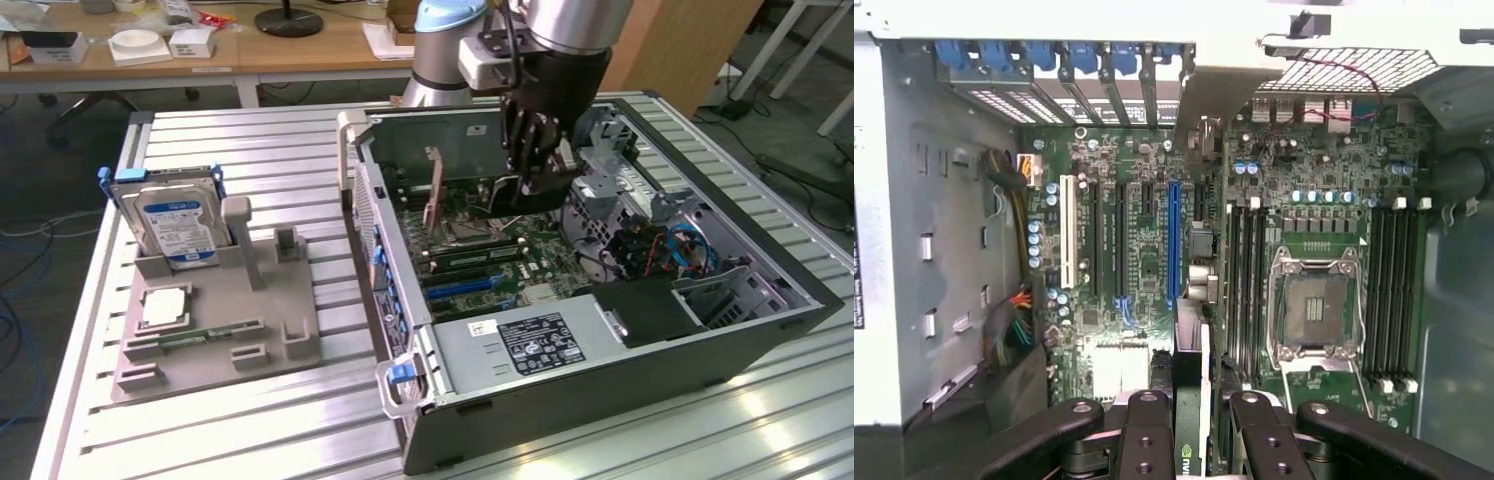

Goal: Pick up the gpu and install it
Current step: 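Insert the gpu into the slot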

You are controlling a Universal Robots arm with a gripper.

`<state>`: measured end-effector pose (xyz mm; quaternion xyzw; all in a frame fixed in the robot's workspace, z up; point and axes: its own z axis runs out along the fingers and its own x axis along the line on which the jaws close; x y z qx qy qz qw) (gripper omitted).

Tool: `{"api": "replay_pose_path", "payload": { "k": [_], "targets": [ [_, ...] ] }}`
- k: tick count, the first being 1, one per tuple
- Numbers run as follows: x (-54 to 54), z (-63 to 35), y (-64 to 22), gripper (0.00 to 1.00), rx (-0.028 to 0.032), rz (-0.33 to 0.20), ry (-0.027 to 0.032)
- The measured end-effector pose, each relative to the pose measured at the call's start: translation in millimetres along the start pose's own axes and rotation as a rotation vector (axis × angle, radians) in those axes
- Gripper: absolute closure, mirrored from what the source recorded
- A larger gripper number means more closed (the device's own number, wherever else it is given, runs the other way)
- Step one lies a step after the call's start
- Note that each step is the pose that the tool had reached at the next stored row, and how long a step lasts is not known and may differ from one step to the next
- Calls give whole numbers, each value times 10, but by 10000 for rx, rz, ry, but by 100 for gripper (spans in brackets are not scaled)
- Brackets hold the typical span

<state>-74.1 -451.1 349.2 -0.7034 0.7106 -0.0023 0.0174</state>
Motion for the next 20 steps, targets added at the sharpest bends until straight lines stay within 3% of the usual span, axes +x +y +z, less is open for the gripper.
{"api": "replay_pose_path", "payload": {
  "k": [8, 20],
  "targets": [
    [4, 145, 25, 73, 0, 0, -1],
    [74, 233, 100, 73, 0, 1, 0]
  ]
}}
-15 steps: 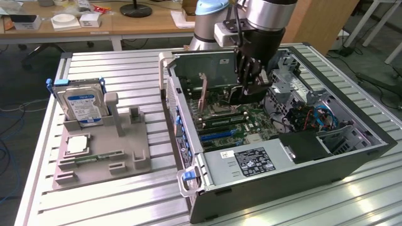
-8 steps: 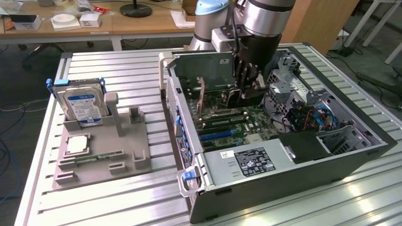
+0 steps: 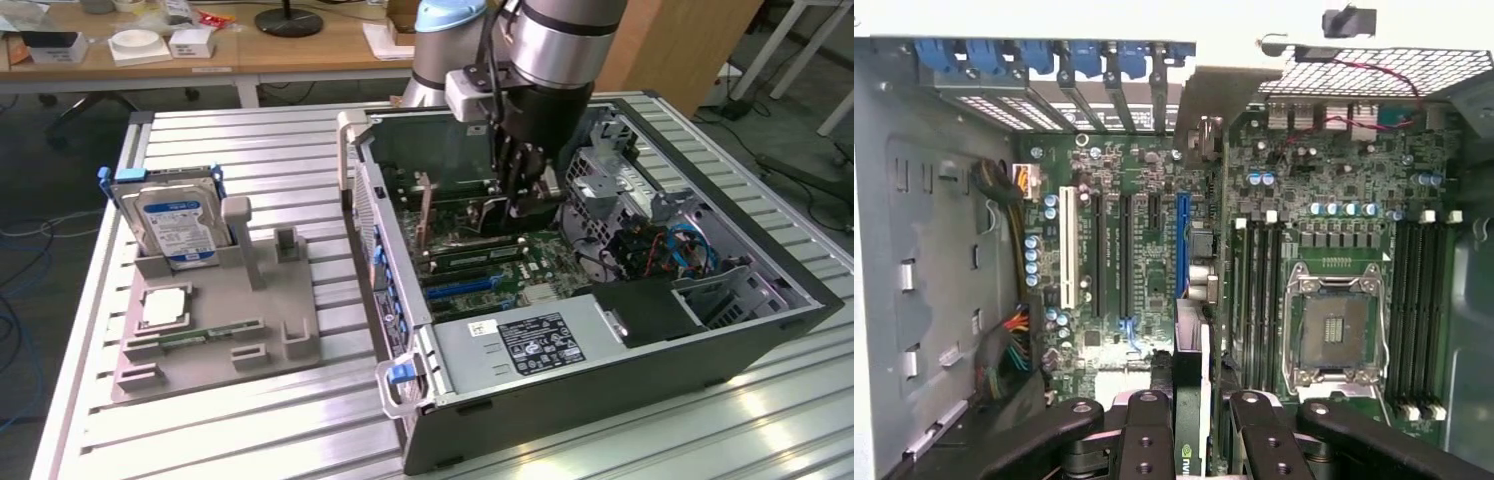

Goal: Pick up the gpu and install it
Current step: 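Insert the gpu into the slot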

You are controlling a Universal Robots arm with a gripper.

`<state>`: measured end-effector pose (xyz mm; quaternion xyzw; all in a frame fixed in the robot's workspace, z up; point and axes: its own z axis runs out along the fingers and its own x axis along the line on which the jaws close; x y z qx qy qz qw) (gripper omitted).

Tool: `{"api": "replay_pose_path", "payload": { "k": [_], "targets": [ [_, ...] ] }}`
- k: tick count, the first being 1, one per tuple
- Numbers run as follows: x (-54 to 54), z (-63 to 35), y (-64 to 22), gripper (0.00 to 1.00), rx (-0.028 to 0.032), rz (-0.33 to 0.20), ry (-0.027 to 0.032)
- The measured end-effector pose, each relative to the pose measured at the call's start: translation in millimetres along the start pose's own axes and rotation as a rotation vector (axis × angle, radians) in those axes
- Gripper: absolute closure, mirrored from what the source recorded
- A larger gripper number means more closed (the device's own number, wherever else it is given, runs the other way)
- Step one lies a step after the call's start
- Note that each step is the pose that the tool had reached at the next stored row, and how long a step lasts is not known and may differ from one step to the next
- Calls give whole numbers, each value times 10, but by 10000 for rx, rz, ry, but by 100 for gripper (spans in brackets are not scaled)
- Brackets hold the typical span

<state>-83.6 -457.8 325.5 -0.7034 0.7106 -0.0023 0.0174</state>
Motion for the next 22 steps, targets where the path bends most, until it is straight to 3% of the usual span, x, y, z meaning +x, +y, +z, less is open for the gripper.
{"api": "replay_pose_path", "payload": {
  "k": [7, 19, 22],
  "targets": [
    [17, 107, 66, 73, 0, 0, 0],
    [37, 322, 97, 73, 0, 1, 0],
    [39, 363, 148, 73, 0, 1, 0]
  ]
}}
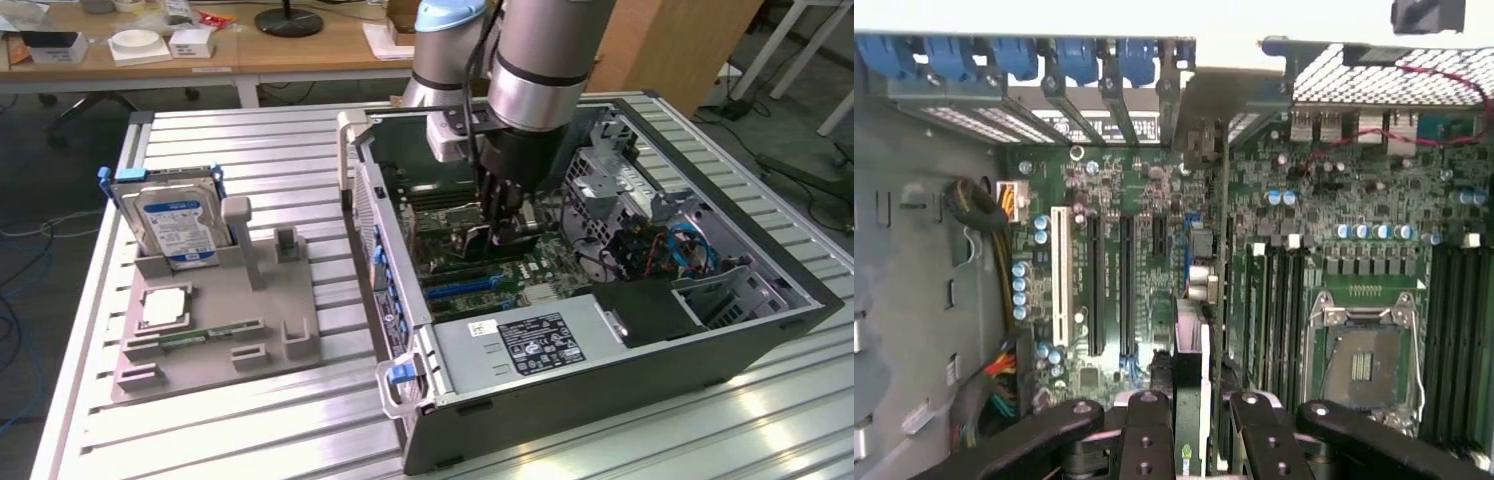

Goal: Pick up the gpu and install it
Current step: 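Insert the gpu into the slot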

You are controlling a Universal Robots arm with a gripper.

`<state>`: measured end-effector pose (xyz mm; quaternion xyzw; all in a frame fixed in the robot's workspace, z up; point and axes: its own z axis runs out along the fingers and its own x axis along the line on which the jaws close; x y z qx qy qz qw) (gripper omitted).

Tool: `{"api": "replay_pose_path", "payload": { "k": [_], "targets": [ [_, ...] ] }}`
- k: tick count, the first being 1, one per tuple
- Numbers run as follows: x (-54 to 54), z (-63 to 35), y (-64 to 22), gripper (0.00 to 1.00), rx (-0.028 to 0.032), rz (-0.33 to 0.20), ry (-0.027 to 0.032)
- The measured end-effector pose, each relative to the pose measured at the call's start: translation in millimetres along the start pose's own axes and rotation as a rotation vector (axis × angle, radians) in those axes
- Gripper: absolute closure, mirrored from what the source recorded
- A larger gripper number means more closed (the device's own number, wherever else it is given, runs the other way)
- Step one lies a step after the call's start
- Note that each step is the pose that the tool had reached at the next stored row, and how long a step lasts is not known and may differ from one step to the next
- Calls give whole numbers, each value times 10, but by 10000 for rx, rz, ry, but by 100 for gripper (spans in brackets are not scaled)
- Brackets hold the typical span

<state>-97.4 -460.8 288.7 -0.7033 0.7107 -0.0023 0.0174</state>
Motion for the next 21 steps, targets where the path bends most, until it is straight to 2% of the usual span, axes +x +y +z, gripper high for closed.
{"api": "replay_pose_path", "payload": {
  "k": [10, 15, 21],
  "targets": [
    [10, 178, 7, 73, -1, -3, 0],
    [12, 267, 41, 73, -1, -1, 1],
    [12, 287, 53, 73, 0, -1, -2]
  ]
}}
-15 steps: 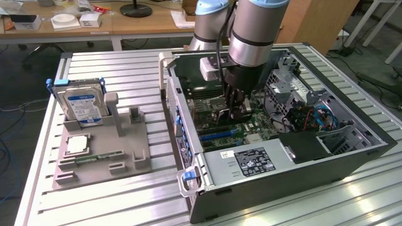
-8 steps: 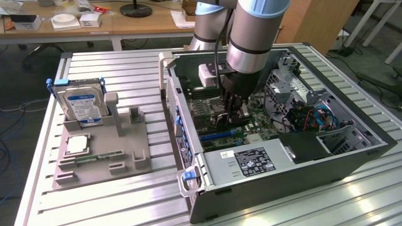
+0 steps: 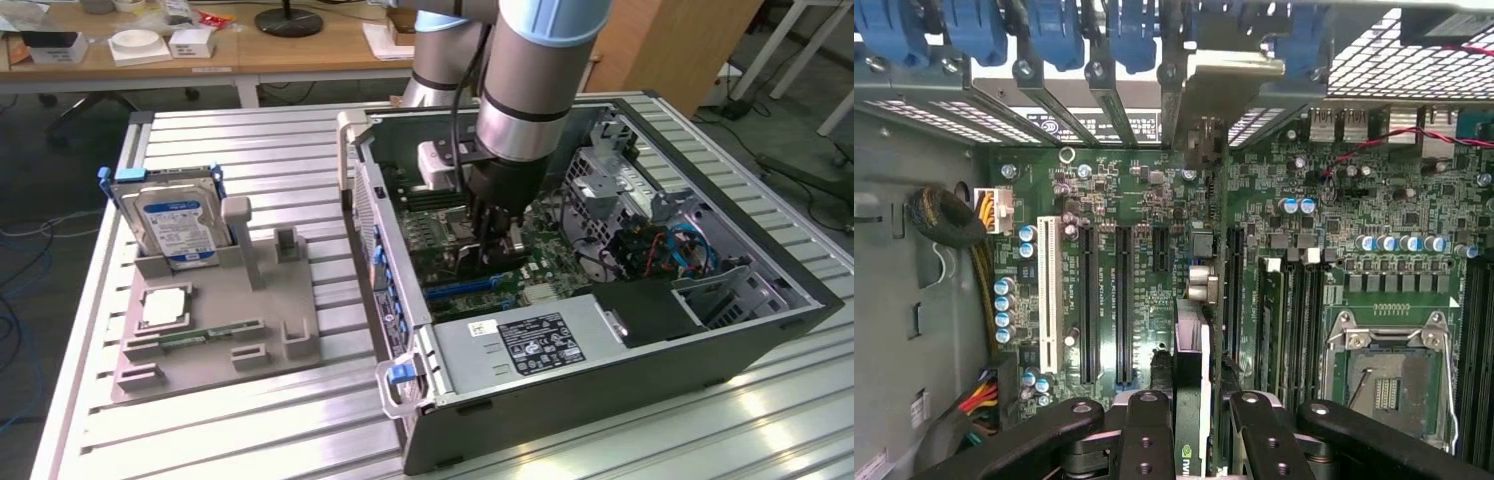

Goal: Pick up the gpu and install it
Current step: 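Insert the gpu into the slot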

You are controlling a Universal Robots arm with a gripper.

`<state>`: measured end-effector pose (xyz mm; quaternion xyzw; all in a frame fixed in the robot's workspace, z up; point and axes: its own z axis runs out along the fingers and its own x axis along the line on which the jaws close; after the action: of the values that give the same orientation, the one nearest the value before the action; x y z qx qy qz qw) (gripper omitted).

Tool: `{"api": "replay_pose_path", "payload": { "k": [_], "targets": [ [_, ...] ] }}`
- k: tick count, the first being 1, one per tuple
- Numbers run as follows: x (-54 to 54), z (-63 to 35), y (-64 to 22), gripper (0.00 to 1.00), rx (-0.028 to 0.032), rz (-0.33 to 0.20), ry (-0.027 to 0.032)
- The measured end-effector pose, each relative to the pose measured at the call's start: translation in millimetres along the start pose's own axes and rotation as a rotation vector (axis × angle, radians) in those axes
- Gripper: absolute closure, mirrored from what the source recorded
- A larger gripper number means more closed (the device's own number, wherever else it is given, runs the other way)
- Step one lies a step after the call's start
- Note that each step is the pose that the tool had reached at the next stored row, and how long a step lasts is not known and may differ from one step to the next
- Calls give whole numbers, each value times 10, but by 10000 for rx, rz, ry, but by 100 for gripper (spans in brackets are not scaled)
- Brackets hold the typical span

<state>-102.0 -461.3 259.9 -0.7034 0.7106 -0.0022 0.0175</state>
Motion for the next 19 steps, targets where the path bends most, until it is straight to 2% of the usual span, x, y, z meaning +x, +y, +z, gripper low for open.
{"api": "replay_pose_path", "payload": {
  "k": [19],
  "targets": [
    [4, 127, 43, 73, -1, 0, -2]
  ]
}}
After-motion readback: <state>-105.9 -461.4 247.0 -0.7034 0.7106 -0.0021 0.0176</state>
